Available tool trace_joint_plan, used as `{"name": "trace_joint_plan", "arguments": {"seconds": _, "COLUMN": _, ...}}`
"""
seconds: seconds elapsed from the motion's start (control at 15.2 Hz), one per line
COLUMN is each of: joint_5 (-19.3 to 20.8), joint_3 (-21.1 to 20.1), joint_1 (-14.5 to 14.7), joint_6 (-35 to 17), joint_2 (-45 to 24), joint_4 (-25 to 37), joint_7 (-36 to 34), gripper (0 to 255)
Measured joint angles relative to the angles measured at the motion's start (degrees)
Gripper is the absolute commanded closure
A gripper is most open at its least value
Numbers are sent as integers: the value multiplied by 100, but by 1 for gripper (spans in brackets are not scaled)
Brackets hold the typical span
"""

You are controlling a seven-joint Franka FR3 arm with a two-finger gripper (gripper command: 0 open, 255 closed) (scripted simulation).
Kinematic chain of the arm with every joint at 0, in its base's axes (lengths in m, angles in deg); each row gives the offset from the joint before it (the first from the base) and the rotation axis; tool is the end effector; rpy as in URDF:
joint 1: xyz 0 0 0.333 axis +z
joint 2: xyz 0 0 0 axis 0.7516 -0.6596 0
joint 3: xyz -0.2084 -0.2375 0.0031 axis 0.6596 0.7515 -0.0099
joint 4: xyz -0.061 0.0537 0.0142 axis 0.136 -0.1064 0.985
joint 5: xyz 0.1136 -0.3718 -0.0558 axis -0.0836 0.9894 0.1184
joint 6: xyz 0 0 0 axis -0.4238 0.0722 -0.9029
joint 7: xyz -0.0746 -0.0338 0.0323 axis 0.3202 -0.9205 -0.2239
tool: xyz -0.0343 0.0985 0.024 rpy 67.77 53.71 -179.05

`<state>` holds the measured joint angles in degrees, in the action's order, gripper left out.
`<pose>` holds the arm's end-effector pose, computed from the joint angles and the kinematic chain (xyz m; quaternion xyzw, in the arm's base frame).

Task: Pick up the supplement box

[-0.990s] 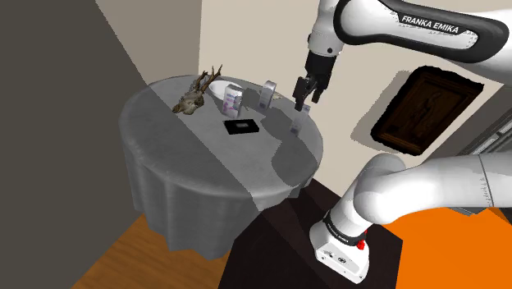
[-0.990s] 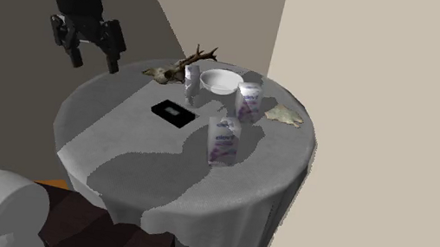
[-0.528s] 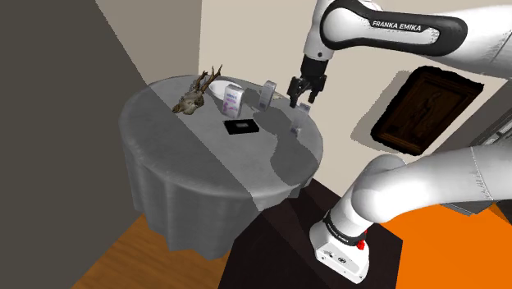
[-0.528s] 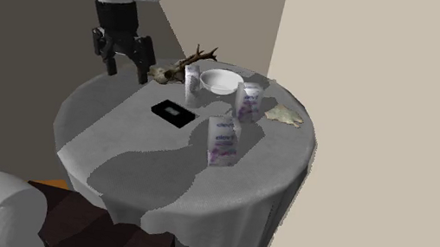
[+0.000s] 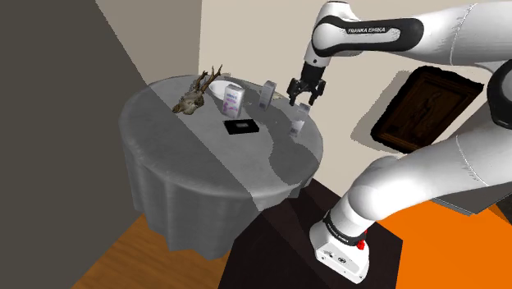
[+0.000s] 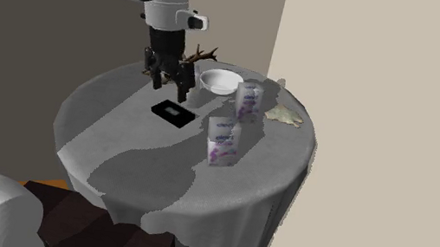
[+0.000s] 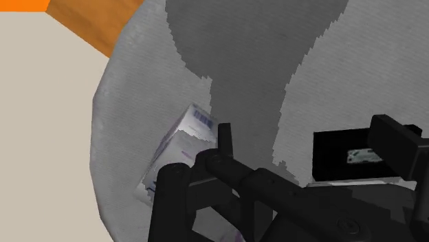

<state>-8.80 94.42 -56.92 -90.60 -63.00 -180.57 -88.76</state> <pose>0.3732 -0.1764 0.4996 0.9672 -0.2529 -0.0198 0.0142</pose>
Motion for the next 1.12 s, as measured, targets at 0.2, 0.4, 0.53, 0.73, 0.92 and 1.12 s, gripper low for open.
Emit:
{"name": "trace_joint_plan", "arguments": {"seconds": 0.2, "joint_5": -58, "joint_3": 267, "joint_1": -169, "joint_6": -343, "joint_2": -435, "joint_4": 151, "joint_7": -83, "gripper": 0}}
{"name": "trace_joint_plan", "arguments": {"seconds": 0.4, "joint_5": -154, "joint_3": 539, "joint_1": -336, "joint_6": -640, "joint_2": -846, "joint_4": 320, "joint_7": -132, "gripper": 0}}
{"name": "trace_joint_plan", "arguments": {"seconds": 0.53, "joint_5": -264, "joint_3": 727, "joint_1": -435, "joint_6": -811, "joint_2": -1170, "joint_4": 502, "joint_7": -137, "gripper": 0}}
{"name": "trace_joint_plan", "arguments": {"seconds": 0.73, "joint_5": -397, "joint_3": 906, "joint_1": -533, "joint_6": -1060, "joint_2": -1495, "joint_4": 597, "joint_7": -147, "gripper": 0}}
{"name": "trace_joint_plan", "arguments": {"seconds": 0.92, "joint_5": -440, "joint_3": 946, "joint_1": -546, "joint_6": -1294, "joint_2": -1615, "joint_4": 482, "joint_7": -135, "gripper": 0}}
{"name": "trace_joint_plan", "arguments": {"seconds": 1.12, "joint_5": -481, "joint_3": 972, "joint_1": -545, "joint_6": -1561, "joint_2": -1736, "joint_4": 327, "joint_7": -103, "gripper": 0}}
